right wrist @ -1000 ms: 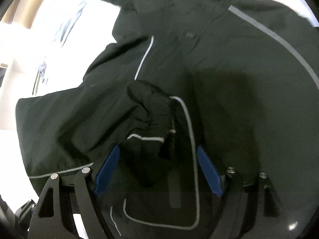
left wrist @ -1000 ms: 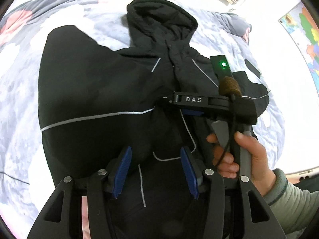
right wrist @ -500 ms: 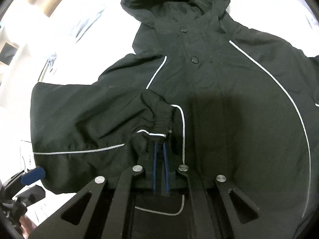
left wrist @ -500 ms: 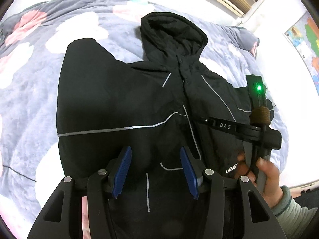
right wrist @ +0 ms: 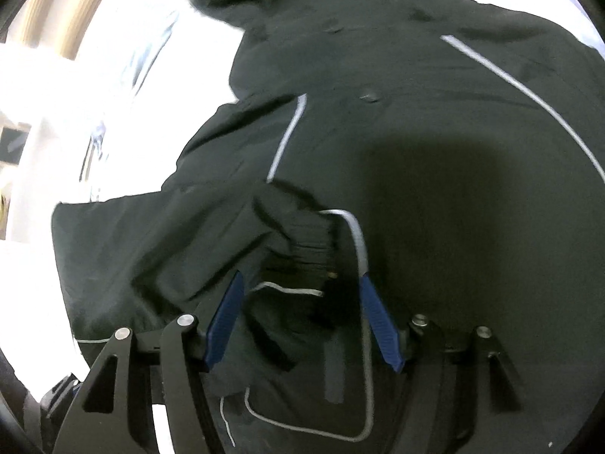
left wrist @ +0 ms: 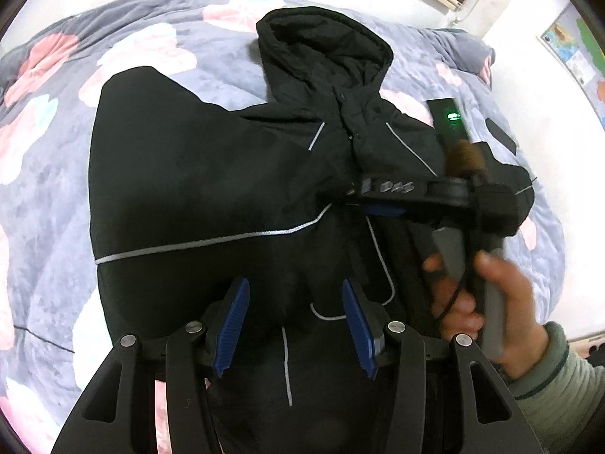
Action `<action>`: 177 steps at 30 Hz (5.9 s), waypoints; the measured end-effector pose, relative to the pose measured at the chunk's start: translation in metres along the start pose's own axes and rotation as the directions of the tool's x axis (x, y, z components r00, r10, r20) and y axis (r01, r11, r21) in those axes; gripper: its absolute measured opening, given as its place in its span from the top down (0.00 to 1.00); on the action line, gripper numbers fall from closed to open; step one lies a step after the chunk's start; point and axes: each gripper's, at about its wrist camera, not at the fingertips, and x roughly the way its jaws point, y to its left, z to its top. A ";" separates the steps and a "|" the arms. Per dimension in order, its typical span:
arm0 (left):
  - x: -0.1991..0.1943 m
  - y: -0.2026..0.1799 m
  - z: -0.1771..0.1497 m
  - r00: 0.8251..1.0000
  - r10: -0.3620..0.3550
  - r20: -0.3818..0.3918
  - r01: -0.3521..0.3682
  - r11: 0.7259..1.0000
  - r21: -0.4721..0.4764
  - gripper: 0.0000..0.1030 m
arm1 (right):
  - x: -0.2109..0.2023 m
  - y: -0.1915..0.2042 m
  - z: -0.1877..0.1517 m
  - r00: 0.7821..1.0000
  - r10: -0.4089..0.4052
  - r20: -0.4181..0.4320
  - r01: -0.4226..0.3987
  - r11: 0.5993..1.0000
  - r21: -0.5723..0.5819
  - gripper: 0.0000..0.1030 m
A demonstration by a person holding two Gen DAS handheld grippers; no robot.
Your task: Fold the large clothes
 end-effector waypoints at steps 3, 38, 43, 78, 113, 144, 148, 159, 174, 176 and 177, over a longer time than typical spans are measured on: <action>0.001 0.003 0.002 1.000 0.004 0.001 -0.004 1.000 -0.004 0.49 | 0.026 0.010 0.002 0.998 -0.039 -0.043 0.039 0.999 -0.018 0.40; 0.127 -0.014 0.063 0.972 0.233 -0.036 -0.229 0.969 0.090 0.46 | -0.144 -0.196 -0.016 0.878 -0.465 0.113 0.451 0.883 0.131 0.51; 0.088 0.002 0.049 0.969 0.246 0.023 -0.246 0.969 -0.008 0.46 | -0.187 -0.140 -0.033 0.839 -0.468 0.279 0.472 0.880 0.059 0.35; -0.030 -0.139 -0.123 0.953 0.302 -0.018 -0.303 0.953 -0.030 0.43 | -0.267 -0.173 -0.176 0.933 -0.328 0.150 0.308 0.941 0.141 0.41; 0.100 -0.257 -0.045 0.896 0.384 -0.225 -0.429 0.878 -0.211 0.43 | -0.383 -0.580 0.017 0.882 -0.399 0.252 0.191 0.790 0.583 0.32; 0.210 -0.315 0.082 0.969 0.179 -0.172 -0.192 0.979 -0.063 0.38 | -0.346 -0.560 0.032 0.844 -0.516 0.146 0.407 0.793 0.453 0.85; 0.171 -0.300 0.070 0.979 0.169 -0.114 -0.178 0.982 -0.071 0.38 | -0.385 -0.501 0.030 0.831 -0.477 0.287 0.366 0.856 0.365 0.85; 0.049 -0.204 -0.008 0.989 0.148 0.031 -0.135 0.959 -0.249 0.38 | -0.381 -0.266 0.004 0.865 -0.301 0.401 0.346 0.937 -0.044 0.85; -0.054 -0.031 -0.129 0.985 0.165 0.051 -0.137 0.925 -0.354 0.38 | -0.231 0.035 -0.042 0.919 -0.213 0.333 0.344 0.846 -0.408 0.85; -0.060 -0.009 -0.133 0.983 0.179 0.048 -0.152 0.925 -0.348 0.38 | -0.201 0.064 -0.039 0.930 -0.202 0.308 0.322 0.852 -0.414 0.85; -0.063 0.005 -0.134 0.983 0.178 0.048 -0.150 0.925 -0.349 0.38 | -0.189 0.073 -0.037 0.935 -0.200 0.294 0.313 0.855 -0.413 0.85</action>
